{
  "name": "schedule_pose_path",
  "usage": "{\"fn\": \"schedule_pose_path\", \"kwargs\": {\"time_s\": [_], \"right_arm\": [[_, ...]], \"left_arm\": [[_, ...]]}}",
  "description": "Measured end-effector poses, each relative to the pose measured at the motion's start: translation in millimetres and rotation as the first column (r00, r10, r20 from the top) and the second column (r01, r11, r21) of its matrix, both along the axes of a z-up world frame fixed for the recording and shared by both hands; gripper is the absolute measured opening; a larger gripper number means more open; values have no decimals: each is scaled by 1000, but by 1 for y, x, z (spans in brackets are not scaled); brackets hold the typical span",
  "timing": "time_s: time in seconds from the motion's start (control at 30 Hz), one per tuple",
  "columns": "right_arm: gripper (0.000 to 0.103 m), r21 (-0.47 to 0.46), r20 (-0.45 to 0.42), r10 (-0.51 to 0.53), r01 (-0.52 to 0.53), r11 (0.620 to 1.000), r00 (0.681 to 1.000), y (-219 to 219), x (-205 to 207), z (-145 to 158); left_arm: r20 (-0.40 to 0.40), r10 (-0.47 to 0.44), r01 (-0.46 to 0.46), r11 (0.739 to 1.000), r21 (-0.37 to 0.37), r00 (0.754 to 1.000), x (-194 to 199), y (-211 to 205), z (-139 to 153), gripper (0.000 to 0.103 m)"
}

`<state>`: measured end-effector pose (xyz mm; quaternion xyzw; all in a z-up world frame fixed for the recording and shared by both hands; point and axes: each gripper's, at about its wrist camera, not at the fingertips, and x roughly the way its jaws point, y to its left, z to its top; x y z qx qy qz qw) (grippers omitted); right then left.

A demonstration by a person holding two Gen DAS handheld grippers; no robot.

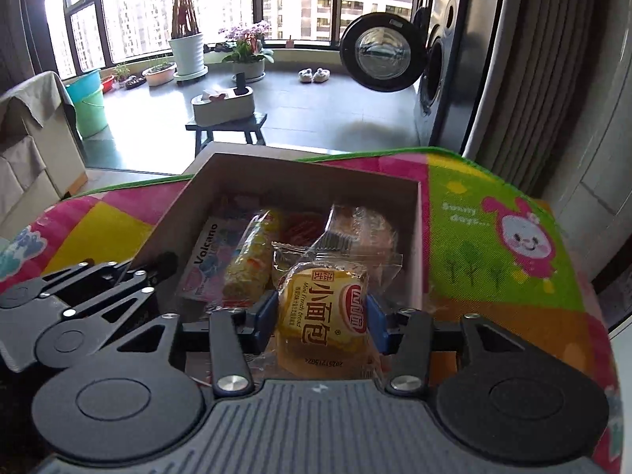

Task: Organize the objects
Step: 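Carry the yellow bun into the pink box and open the right tool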

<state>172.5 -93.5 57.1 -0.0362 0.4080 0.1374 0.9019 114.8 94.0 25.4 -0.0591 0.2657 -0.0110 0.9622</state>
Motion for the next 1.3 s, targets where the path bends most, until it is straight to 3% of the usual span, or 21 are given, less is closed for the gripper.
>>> {"fn": "schedule_pose_path", "kwargs": {"time_s": [0.1,0.2,0.4,0.6,0.8,0.87,1.0,1.07,1.2,1.3], "right_arm": [[47,137,-61,24,-16,991,998,-2,2,-1],[47,184,-82,32,-16,983,996,-3,7,-3],[48,44,-34,18,-16,999,999,3,7,-11],[48,-33,23,29,-28,999,999,10,-1,-13],[49,166,-87,43,-28,986,995,-7,3,-19],[49,152,-82,36,-23,988,996,-8,4,-20],[51,-16,24,52,-52,999,998,10,-6,-20],[52,-49,41,72,-70,996,997,16,-11,-22],[54,40,-9,73,-73,997,997,6,-8,-23],[54,57,-18,71,-70,996,997,4,-9,-24]], "left_arm": [[0,0,0,1000,0,1000,0,0,0,11],[0,0,0,1000,0,1000,0,0,0,11],[0,0,0,1000,-2,1000,1,0,0,11],[-1,0,0,1000,-1,1000,1,0,0,11],[0,0,0,1000,-1,1000,1,-1,0,11],[0,0,0,1000,-1,1000,0,0,0,11],[-1,0,0,1000,-1,1000,1,-1,0,11],[-1,0,0,1000,-2,1000,1,-1,0,11],[-1,0,0,1000,-1,1000,1,-1,0,11],[0,0,0,1000,0,1000,1,-1,0,11]]}}
